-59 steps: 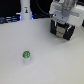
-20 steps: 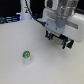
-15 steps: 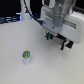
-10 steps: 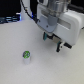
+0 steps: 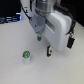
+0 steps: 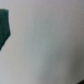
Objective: Open the kcup holder, insert the kcup into the holder, and close the kcup holder
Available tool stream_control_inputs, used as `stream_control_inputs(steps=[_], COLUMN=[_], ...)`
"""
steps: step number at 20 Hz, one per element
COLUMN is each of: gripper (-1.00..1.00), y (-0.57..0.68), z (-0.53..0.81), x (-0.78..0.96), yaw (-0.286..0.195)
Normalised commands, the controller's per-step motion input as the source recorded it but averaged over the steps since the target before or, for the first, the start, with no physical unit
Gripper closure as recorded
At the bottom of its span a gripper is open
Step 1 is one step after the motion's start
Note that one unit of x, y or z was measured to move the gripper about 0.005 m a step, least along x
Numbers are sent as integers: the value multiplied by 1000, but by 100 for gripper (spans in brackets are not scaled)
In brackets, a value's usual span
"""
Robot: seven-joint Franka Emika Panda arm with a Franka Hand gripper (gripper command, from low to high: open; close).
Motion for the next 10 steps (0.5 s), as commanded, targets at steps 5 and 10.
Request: stream_control_inputs(steps=[5, 10], gripper=[-100, -100], y=[-384, -396], z=[-2, -83], x=[-104, -141], yaw=[-318, -313])
